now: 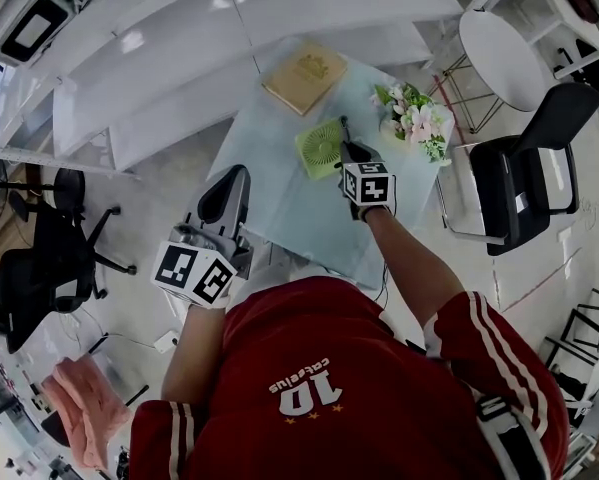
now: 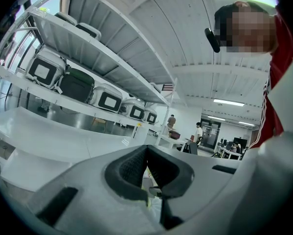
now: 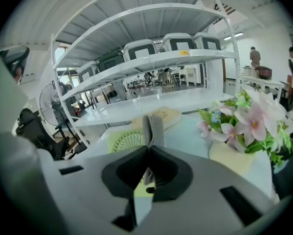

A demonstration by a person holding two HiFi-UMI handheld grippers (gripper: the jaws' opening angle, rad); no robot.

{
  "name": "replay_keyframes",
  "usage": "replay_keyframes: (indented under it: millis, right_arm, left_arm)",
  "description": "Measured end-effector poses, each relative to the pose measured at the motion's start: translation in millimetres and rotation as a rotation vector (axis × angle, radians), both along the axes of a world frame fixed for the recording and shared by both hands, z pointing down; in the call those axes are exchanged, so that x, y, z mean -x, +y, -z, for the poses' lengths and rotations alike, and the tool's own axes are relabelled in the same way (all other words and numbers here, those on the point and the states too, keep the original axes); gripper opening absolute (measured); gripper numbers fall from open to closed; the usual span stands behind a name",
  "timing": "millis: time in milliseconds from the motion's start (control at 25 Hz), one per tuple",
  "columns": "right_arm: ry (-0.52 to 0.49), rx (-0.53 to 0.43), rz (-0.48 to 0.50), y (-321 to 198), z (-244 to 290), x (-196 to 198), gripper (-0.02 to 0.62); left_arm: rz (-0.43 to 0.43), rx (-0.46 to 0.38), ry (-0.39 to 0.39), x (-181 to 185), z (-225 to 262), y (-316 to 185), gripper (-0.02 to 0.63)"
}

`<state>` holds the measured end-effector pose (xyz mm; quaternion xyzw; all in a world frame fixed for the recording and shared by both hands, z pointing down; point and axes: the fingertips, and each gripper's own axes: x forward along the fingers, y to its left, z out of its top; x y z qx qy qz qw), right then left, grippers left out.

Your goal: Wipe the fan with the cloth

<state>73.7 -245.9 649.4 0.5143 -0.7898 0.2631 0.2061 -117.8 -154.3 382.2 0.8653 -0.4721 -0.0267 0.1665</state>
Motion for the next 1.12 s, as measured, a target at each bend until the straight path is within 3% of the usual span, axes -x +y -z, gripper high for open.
replay_keyframes:
  millis: [1120]
  right_arm:
    - [-0.015, 0.011, 0.023, 16.9, 1.2, 42.5, 0.015]
  left_arm:
    - [0.025, 0.003, 0.022, 33.7, 4.6, 17.4, 0.003]
